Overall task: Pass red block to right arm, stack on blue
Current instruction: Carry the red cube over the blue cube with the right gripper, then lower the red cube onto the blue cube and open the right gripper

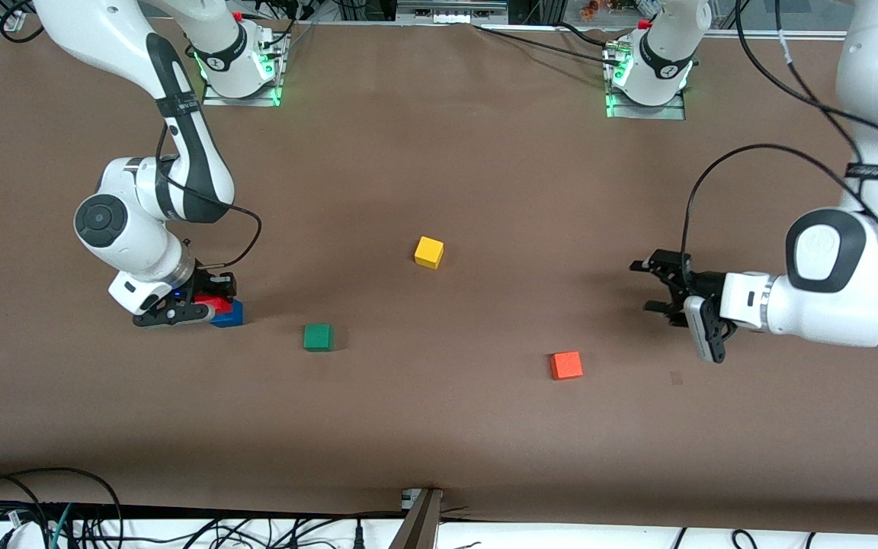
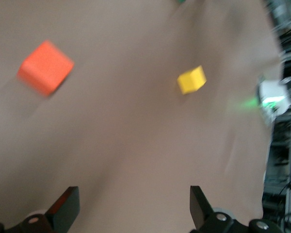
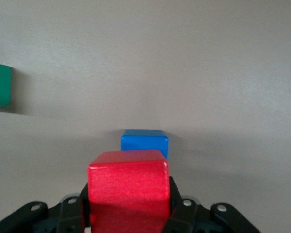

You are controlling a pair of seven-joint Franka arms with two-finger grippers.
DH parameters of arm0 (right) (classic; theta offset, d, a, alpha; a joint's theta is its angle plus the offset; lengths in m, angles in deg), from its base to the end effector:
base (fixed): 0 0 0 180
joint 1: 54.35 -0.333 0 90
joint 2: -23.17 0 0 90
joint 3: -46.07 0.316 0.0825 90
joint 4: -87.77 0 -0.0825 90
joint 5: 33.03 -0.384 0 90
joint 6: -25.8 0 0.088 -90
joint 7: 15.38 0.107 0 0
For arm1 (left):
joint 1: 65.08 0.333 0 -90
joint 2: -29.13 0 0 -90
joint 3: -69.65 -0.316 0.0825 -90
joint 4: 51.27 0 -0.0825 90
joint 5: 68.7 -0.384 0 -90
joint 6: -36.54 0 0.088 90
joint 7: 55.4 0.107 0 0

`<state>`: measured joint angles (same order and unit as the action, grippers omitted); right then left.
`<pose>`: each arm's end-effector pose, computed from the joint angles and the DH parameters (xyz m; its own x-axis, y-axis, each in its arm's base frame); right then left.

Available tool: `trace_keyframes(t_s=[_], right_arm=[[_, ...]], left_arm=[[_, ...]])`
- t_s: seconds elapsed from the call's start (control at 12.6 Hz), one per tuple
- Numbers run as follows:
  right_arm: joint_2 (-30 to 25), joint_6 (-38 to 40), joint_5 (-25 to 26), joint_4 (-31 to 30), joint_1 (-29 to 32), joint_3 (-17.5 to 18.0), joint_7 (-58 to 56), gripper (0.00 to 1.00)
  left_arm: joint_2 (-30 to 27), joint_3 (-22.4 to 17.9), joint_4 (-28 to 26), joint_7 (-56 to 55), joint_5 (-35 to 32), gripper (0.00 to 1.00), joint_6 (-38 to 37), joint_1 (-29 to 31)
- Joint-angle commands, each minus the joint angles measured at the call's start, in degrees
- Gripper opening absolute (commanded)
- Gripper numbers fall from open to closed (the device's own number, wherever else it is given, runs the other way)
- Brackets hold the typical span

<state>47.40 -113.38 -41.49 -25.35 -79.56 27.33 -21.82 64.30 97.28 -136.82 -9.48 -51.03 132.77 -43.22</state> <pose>0.6136 0.0784 0.2695 0.9875 0.1471 0.0568 0.1452 -0.9887 0.0361 0.6604 -0.0454 0.3336 0.7322 -0.6711 0.1165 -0.5822 -0.5278 0.6184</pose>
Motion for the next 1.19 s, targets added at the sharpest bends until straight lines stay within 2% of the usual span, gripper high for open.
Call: trace_keyframes(t_s=[0.0,0.08,0.16,0.24,0.4,0.48,0.63,0.71,0.79,1.11], right_arm=[[-1.6,-1.9,1.1,-2.2,-0.2,-0.2,0.9,0.0],[-1.1,-2.8,1.0,-2.2,-0.2,-0.2,0.9,0.0],[-0.6,-3.8,1.0,-2.3,-0.2,-0.2,0.9,0.0],[0.3,-4.6,1.0,-2.3,-0.2,-0.2,1.0,0.0],[0.6,-4.9,1.0,-2.2,-0.2,-0.2,1.0,0.0],[0.9,-4.9,1.0,-2.2,-0.2,-0.2,1.0,0.0],[1.5,-5.7,1.0,-2.2,-0.2,-0.2,1.1,0.0],[1.9,-5.9,1.0,-2.2,-0.2,-0.2,1.1,0.0],[2.1,-6.0,1.0,-2.2,-0.2,-0.2,1.2,0.0],[2.6,-6.0,1.0,-2.3,-0.3,-0.2,1.2,0.0]], left_arm=[[-6.9,-1.4,-0.4,-9.2,-10.1,1.0,-5.4,-1.2],[-9.8,-1.9,-0.3,-14.9,-12.7,1.0,-9.8,-2.5],[-13.4,-4.8,-0.3,-19.4,-14.9,1.0,-13.3,-4.8],[-17.2,-8.4,-0.8,-21.4,-15.9,1.0,-14.4,-8.1],[-23.7,-12.0,-3.1,-27.3,-22.0,1.0,-16.1,-12.3],[-26.2,-14.1,-3.7,-32.2,-22.6,1.0,-16.9,-14.6],[-31.4,-19.8,-7.5,-39.2,-22.4,1.0,-15.7,-20.7],[-32.3,-23.6,-7.5,-39.1,-22.1,1.0,-14.2,-23.8],[-33.6,-25.9,-7.5,-39.8,-21.9,1.0,-12.7,-25.4],[-34.8,-25.9,-8.8,-40.0,-21.8,1.0,-8.1,-22.9]])
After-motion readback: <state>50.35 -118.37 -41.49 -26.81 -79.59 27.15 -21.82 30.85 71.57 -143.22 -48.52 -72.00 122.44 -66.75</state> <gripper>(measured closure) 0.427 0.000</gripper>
